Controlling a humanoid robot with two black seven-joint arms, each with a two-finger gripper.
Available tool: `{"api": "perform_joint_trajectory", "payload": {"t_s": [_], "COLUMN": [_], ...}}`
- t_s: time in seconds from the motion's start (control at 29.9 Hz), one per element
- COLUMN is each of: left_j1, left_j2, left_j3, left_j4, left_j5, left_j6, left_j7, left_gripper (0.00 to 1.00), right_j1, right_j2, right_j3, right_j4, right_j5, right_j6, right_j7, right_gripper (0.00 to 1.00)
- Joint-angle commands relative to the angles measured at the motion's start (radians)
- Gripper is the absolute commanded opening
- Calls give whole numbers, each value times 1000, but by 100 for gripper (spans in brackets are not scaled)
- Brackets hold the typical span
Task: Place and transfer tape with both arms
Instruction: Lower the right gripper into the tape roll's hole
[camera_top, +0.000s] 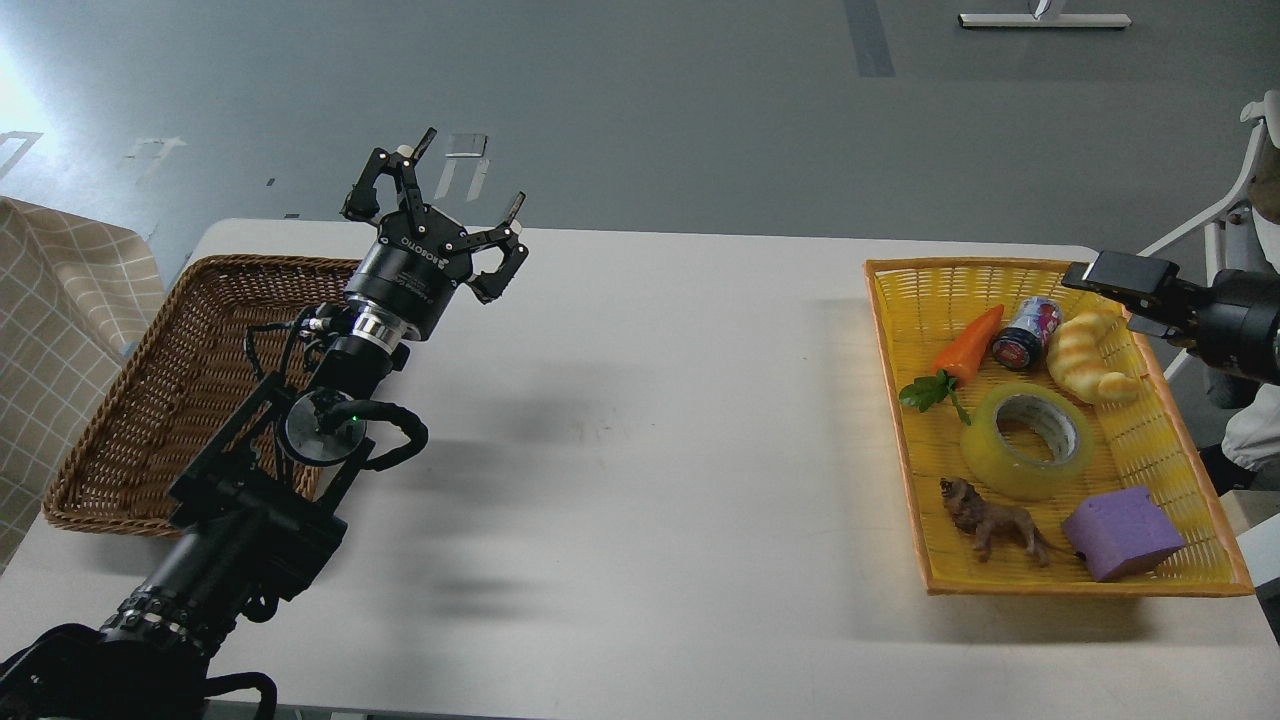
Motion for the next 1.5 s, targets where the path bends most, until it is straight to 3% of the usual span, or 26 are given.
{"api": "perform_joint_trajectory", "payload": {"t_s": [0.0,0.53,0.7,1.07,1.47], "left_j1": [4,6,6,7,9], "left_j2": [2,5,5,10,10], "left_j3": [0,-2,-3,-11,-12], "left_j4": [0,-4,-4,-6,-6], "left_j5": [0,-1,-1,-1,-1], "left_j6": [0,0,0,0,0], "left_j7": [-1,-1,-1,-1,-1], "left_gripper": [98,98,98,98,98], "right_j1": [-11,-81,-103,-138,-160], "right_j2": [2,54,91,103,133], "right_j3": [-6,-33,-35,-36,-36], "right_j4": [8,49,46,45,19], "right_j5": [-150,-423,-477,-531,-552], "right_j6": [0,0,0,0,0], "right_j7": [0,-5,-66,-81,-86], "right_gripper": [99,97,95,89,60]}}
